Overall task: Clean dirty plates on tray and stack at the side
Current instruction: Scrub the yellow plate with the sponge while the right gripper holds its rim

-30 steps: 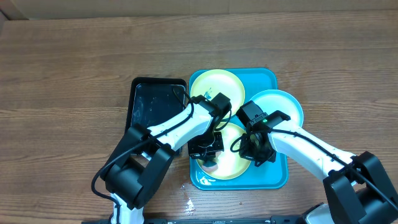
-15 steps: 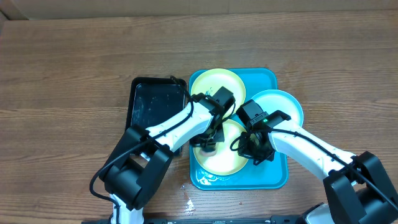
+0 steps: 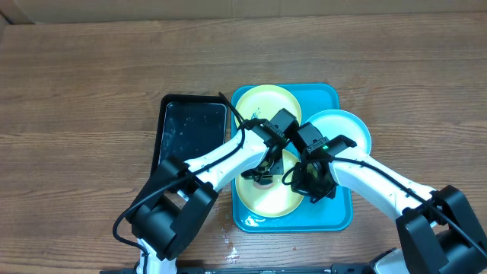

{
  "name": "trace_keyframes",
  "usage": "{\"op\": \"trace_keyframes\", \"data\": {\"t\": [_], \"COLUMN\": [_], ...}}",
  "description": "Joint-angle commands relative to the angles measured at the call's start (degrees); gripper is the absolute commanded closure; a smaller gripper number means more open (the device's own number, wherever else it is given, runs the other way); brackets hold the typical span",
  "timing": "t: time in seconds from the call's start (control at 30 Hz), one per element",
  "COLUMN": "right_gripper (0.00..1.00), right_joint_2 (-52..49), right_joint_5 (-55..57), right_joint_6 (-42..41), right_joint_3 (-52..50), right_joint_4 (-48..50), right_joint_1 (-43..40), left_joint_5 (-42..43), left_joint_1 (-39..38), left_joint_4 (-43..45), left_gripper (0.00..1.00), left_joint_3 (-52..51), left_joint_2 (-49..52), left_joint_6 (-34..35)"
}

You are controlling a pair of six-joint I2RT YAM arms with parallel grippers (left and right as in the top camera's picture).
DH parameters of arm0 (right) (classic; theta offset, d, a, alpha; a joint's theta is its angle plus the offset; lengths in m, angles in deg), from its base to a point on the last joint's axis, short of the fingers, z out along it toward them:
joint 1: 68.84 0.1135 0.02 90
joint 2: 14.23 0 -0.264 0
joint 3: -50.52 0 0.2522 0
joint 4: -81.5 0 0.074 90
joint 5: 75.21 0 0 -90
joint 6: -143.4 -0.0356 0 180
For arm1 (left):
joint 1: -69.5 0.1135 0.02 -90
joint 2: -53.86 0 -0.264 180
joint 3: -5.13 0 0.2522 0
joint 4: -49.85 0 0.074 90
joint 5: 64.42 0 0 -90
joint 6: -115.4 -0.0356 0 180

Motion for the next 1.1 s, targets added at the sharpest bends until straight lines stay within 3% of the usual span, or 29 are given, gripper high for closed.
{"op": "trace_keyframes", "data": {"t": [0.0,0.13,0.27,0.4,0.5,0.57,0.8,0.93,1.07], "right_gripper": [0.96,0.96,0.96,0.96,0.96,0.96,0.96,0.96,0.96], "right_joint_2": [-0.02,-0.02,-0.02,-0.02,-0.02,-0.02,-0.02,-0.02,-0.02], "right_joint_5": [0.35,0.37,0.37,0.37,0.37,0.37,0.35,0.37,0.35], "right_joint_6": [0.13,0.13,0.13,0.13,0.13,0.13,0.13,0.13,0.13], "right_joint_3": [0.09,0.09,0.09,0.09,0.09,0.09,0.09,0.09,0.09], "right_joint_4": [0.7,0.7,0.72,1.07,1.09,1.07,1.09,1.09,1.11], "right_joint_1": [0.26,0.26,0.26,0.26,0.26,0.26,0.26,0.26,0.26], "left_joint_5": [-8.87,-16.39,-16.0,-4.52,6.43,8.96,20.59,14.73,1.11], "left_joint_1": [-0.9,1.25,1.99,1.62,0.57,0.24,0.15,0.37,0.94], "left_joint_4": [-5.57,-9.79,-9.22,-3.93,4.9,7.61,7.21,1.95,-4.92], "left_gripper": [0.96,0.96,0.96,0.96,0.96,0.96,0.96,0.96,0.96], "left_joint_3": [-0.39,-0.39,-0.39,-0.52,-2.03,-2.93,-3.52,-3.5,-2.75], "left_joint_2": [1.14,1.14,1.14,1.29,1.6,1.6,1.57,1.57,0.92], "left_joint_6": [1.75,1.99,1.86,0.79,-1.86,-1.79,-4.2,-4.13,0.07]}}
